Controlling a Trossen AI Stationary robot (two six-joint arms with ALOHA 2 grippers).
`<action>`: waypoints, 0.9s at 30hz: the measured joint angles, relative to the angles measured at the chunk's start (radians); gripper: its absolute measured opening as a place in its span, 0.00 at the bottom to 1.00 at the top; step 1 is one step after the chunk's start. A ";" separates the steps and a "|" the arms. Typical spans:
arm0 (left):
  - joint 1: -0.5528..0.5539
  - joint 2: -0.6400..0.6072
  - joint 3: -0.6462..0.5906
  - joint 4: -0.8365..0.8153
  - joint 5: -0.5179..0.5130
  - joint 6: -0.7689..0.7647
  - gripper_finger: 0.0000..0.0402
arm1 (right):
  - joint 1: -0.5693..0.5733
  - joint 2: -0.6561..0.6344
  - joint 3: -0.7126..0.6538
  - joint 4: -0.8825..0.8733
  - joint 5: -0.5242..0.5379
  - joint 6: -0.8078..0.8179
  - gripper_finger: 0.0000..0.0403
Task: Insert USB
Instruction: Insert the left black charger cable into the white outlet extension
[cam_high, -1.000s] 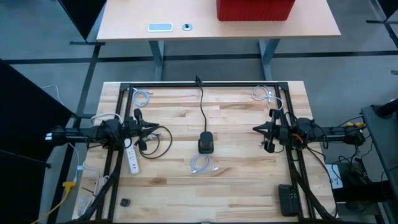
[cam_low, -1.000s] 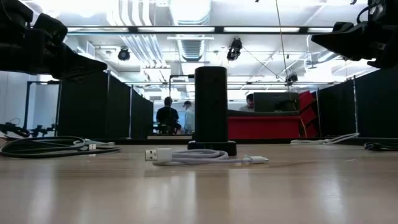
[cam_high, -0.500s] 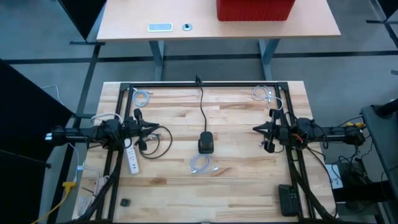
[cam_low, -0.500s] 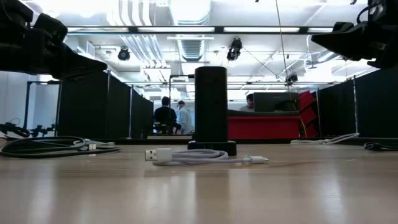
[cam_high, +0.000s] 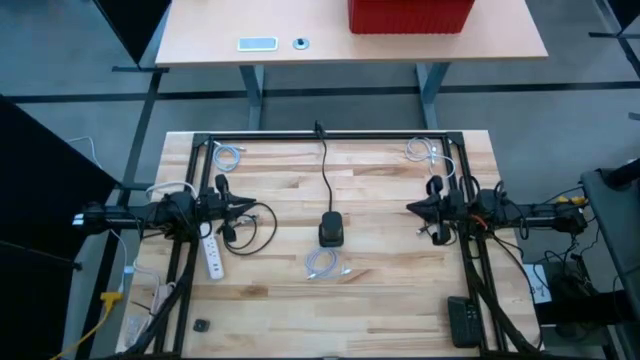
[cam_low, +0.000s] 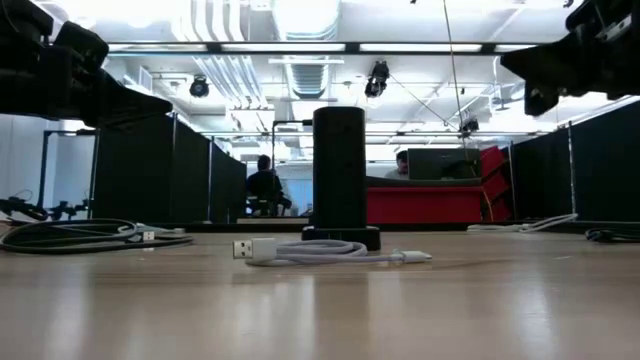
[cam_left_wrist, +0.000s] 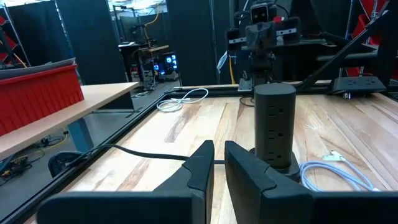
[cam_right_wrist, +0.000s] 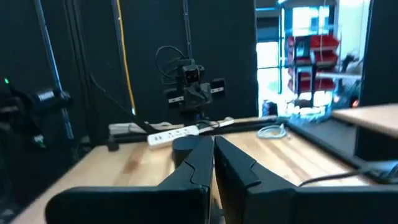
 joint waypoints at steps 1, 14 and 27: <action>0.000 0.000 0.000 0.000 0.000 0.000 0.07 | 0.000 0.000 0.000 0.000 0.000 0.044 0.00; 0.001 -0.003 0.000 0.003 -0.001 0.000 0.07 | 0.000 0.000 0.000 -0.018 0.003 -0.002 0.00; 0.000 0.012 0.000 0.025 0.100 -0.060 0.07 | 0.000 0.001 0.000 -0.019 0.003 -0.007 0.00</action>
